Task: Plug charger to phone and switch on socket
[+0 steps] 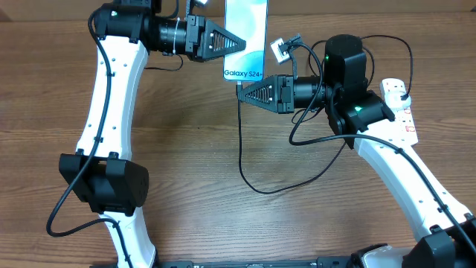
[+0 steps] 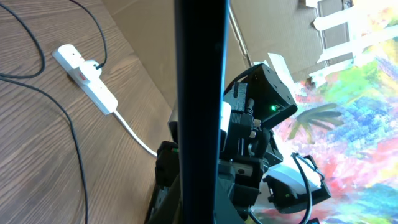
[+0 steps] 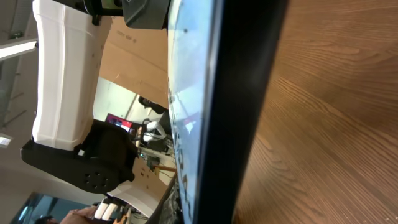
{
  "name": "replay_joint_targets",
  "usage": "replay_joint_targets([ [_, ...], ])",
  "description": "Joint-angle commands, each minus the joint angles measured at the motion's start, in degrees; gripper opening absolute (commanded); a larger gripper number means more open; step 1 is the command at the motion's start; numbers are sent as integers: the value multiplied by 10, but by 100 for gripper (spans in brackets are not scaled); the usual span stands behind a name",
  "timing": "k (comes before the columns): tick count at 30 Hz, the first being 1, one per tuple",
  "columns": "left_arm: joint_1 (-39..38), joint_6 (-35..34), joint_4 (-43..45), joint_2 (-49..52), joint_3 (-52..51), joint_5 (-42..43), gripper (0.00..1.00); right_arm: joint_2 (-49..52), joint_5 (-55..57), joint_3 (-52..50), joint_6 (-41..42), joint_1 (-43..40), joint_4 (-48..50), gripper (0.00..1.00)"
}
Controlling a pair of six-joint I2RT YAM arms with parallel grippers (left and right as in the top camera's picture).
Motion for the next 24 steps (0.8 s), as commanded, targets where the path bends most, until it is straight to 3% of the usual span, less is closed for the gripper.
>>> replay_joint_targets([
  [1, 10, 0, 6, -5, 5, 24, 4, -16, -14, 18, 5, -2, 7, 4],
  [24, 19, -24, -8, -5, 5, 27, 4, -16, -11, 18, 11, -2, 16, 4],
])
